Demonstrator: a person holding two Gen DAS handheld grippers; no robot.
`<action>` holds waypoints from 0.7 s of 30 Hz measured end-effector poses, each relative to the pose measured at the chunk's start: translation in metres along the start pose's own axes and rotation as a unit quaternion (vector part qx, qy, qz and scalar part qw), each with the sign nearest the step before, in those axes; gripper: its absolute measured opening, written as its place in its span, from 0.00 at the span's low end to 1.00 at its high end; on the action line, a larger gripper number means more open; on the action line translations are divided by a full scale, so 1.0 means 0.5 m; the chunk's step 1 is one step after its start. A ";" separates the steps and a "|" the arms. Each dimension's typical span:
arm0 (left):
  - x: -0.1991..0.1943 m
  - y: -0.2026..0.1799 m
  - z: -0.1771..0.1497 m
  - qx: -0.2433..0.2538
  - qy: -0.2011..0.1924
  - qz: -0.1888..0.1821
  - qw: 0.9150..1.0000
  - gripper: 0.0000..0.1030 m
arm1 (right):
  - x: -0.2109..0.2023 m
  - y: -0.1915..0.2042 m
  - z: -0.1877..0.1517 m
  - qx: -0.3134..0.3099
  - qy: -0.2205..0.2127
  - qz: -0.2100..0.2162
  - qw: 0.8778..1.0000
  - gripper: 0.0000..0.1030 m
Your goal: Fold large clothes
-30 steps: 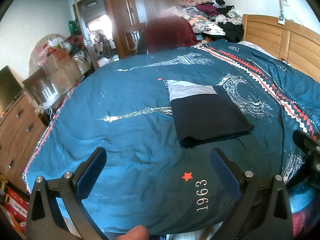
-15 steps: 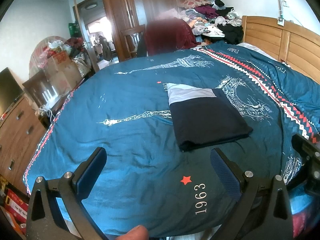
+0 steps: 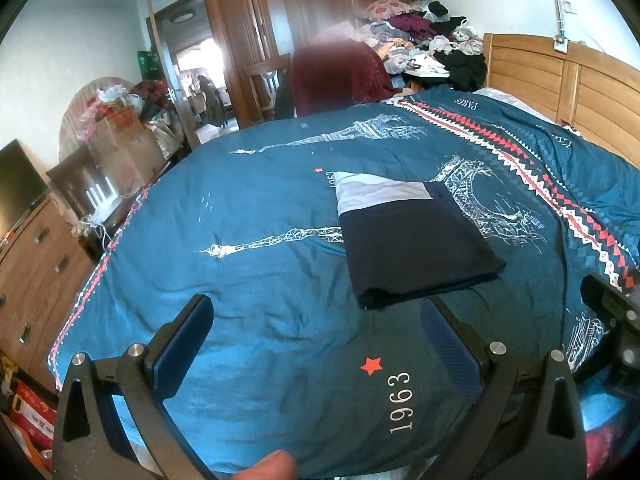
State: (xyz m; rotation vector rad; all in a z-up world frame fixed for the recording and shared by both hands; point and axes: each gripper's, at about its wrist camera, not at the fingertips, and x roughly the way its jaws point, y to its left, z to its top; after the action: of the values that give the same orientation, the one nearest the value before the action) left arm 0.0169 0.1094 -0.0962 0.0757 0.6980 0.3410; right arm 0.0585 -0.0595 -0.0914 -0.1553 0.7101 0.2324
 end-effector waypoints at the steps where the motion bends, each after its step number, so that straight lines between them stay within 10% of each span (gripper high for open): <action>1: 0.000 0.000 0.000 0.000 0.000 0.000 1.000 1.00 | 0.000 0.000 0.000 0.000 0.000 0.000 1.000 1.00; 21: -0.001 0.001 0.003 0.000 -0.003 0.003 1.000 1.00 | -0.001 -0.003 -0.002 0.000 -0.001 0.001 1.000 1.00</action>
State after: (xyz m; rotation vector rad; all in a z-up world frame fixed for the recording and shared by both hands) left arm 0.0174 0.1096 -0.0944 0.0784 0.6917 0.3457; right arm 0.0578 -0.0613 -0.0915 -0.1541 0.7091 0.2334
